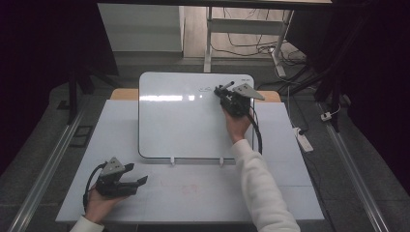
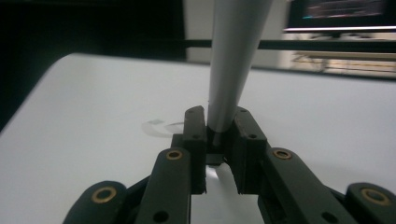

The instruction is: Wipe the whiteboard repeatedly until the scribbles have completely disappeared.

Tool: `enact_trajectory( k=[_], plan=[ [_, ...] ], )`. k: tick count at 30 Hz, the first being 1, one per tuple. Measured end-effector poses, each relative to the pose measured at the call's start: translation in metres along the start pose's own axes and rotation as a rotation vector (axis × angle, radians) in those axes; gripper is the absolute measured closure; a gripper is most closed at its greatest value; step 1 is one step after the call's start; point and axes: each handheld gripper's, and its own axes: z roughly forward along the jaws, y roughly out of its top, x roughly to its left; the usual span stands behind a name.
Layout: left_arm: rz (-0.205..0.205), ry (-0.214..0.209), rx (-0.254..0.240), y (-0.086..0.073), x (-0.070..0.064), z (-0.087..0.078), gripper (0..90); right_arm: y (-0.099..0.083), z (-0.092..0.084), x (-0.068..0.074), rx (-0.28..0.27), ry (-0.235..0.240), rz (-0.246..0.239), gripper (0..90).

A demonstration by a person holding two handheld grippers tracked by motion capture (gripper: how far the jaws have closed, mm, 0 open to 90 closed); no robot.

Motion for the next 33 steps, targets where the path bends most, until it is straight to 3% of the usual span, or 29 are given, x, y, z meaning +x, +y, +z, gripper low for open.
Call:
enact_trajectory(
  k=[2,3,7,8,10,12,17,18,22,24,28,30,33],
  plan=[
    [0.001,-0.003,0.003,0.000,0.000,0.001,26.1,-0.001,0.003,0.006,0.015,0.014,-0.030,77.7],
    [0.004,-0.002,0.003,0.000,-0.001,0.001,26.1,-0.001,0.003,0.003,0.011,0.018,-0.012,77.7],
    [0.004,-0.003,0.000,0.000,-0.001,0.000,26.1,0.003,0.002,-0.006,-0.025,-0.045,0.046,77.7],
    [0.001,-0.004,0.000,0.000,-0.001,0.001,26.1,0.003,0.004,-0.003,-0.023,-0.044,0.036,77.7],
    [0.002,-0.003,0.000,0.001,-0.001,0.002,26.1,0.002,0.009,0.007,-0.002,0.012,-0.008,77.7],
    [0.004,-0.005,0.000,0.001,-0.001,0.002,26.2,0.003,0.014,0.015,0.011,0.030,-0.054,77.7],
    [0.001,-0.006,-0.005,0.000,0.000,0.000,26.2,0.010,0.018,0.003,-0.039,-0.033,0.030,77.7],
    [0.000,-0.005,-0.006,0.000,0.001,0.000,26.2,0.009,0.019,0.006,-0.034,-0.028,0.020,77.7],
    [0.006,-0.007,-0.001,0.001,0.001,0.001,26.2,0.003,0.026,0.028,0.013,0.074,-0.060,77.7],
    [0.009,-0.005,-0.005,0.000,0.000,0.000,26.2,0.004,0.027,0.026,0.002,0.057,-0.055,77.7],
    [0.005,-0.005,-0.012,0.000,0.001,-0.002,26.2,0.010,0.023,0.007,-0.045,-0.028,0.008,77.7],
    [0.002,-0.006,-0.010,0.000,0.002,0.000,26.2,0.010,0.023,0.009,-0.045,-0.024,0.014,77.7],
    [0.008,-0.007,-0.003,0.001,0.001,0.001,26.2,0.004,0.029,0.026,-0.008,0.062,-0.029,77.7]
  ],
)
